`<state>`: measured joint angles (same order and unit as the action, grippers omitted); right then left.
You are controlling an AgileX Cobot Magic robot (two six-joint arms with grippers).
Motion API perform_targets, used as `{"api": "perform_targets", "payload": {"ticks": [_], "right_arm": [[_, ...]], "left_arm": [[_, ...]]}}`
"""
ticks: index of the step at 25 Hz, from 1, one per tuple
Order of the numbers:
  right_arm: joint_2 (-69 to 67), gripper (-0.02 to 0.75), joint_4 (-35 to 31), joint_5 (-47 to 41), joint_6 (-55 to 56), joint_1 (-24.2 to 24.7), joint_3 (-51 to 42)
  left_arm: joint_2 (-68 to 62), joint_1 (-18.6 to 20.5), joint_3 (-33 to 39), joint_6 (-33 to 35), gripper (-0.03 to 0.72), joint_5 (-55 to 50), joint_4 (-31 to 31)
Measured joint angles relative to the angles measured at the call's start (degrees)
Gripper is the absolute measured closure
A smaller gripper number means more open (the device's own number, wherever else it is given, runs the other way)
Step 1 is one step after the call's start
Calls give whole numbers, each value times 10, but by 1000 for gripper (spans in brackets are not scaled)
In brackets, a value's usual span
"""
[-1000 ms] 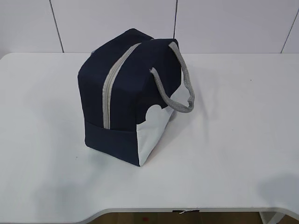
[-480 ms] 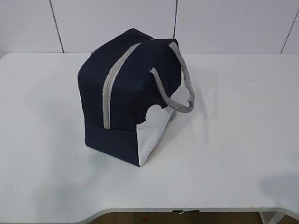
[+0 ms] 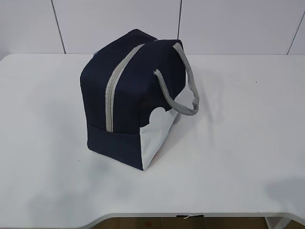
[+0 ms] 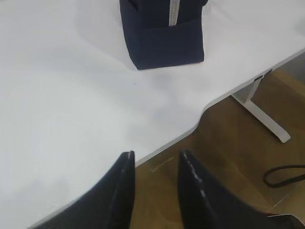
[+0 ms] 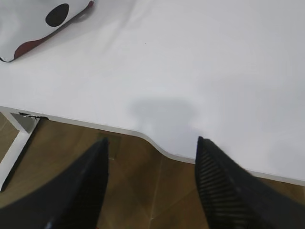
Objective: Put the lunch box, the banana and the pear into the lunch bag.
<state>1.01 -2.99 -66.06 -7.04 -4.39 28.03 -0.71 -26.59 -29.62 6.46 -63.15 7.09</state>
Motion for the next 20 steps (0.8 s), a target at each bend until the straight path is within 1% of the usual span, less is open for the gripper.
{"api": "perform_targets", "payload": {"ticks": [10, 12, 14, 16, 18, 20], "right_arm": [[0, 271, 0, 0, 0, 0, 0], [0, 271, 0, 0, 0, 0, 0], [0, 271, 0, 0, 0, 3, 0], [0, 271, 0, 0, 1, 14, 0], [0, 271, 0, 0, 1, 28, 0], [0, 271, 0, 0, 1, 38, 0]], "left_arm": [[1, 0, 0, 0, 452, -4, -2], [1, 5, 0, 0, 452, -4, 0], [1, 20, 0, 0, 452, -4, 2], [1, 45, 0, 0, 452, -4, 4], [1, 75, 0, 0, 452, -4, 4], [1, 114, 0, 0, 452, -4, 4]]}}
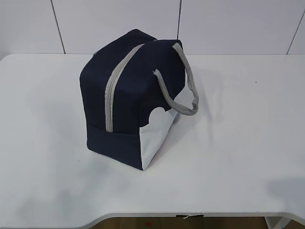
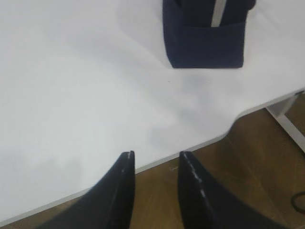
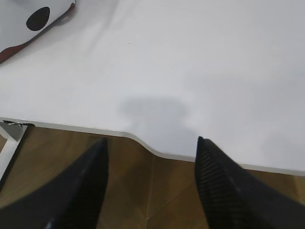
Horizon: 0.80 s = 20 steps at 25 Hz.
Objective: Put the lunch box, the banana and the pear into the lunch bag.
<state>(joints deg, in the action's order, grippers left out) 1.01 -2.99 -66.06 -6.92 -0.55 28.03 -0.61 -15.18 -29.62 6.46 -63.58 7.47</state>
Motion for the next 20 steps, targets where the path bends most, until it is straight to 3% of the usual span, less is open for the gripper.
{"api": "perform_targets", "payload": {"ticks": [4, 20], "right_arm": [[0, 271, 0, 0, 0, 6, 0], [0, 271, 0, 0, 0, 7, 0]], "left_arm": [[0, 54, 0, 0, 452, 0, 0], [0, 58, 0, 0, 452, 0, 9]]}}
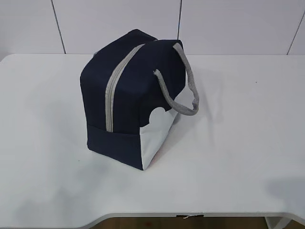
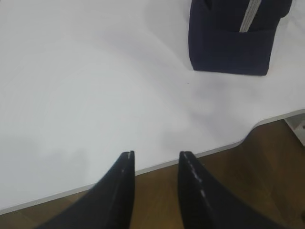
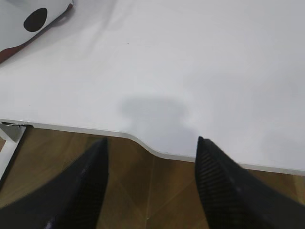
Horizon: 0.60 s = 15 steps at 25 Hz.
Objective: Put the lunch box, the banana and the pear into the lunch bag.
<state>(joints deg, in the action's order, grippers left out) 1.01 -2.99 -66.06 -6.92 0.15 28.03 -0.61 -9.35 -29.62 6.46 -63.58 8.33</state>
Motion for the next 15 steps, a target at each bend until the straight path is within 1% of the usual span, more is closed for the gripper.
{"api": "perform_targets", "payload": {"ticks": [15], "right_arm": [[0, 271, 0, 0, 0, 0, 0]], "left_arm": [[0, 0, 0, 0, 452, 0, 5]]}}
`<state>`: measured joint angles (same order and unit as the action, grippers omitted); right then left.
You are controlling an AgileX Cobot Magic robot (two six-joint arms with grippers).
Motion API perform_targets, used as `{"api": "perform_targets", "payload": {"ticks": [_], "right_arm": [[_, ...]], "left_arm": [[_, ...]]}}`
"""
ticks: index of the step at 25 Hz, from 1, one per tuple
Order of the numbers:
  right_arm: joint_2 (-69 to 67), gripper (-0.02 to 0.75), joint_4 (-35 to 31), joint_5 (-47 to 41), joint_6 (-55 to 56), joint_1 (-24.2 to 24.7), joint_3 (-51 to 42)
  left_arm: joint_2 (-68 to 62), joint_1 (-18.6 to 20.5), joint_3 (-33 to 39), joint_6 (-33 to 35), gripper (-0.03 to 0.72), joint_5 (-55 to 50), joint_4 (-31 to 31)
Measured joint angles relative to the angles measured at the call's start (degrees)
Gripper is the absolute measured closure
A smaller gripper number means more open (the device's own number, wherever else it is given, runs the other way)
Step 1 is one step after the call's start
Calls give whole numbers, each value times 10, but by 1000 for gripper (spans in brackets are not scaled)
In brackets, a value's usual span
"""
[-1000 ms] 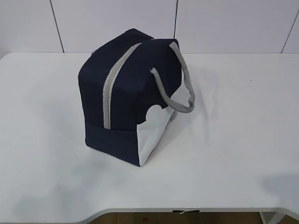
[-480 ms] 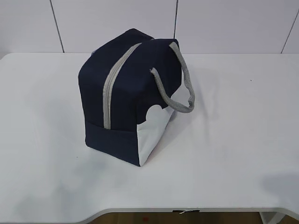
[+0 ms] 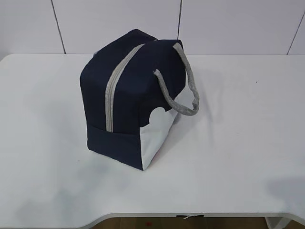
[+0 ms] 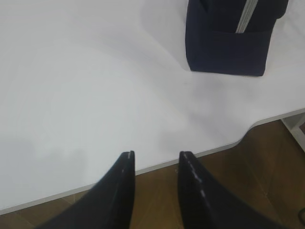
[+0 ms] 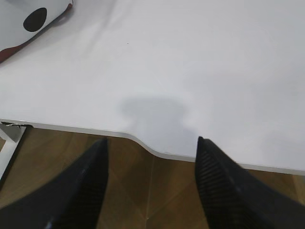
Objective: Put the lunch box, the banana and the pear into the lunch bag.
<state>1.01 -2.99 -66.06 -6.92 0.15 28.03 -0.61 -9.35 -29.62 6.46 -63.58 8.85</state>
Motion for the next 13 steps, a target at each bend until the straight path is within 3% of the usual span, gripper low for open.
{"api": "perform_targets", "payload": {"ticks": [13], "right_arm": [[0, 271, 0, 0, 0, 0, 0]], "left_arm": [[0, 0, 0, 0, 452, 0, 1]]}}
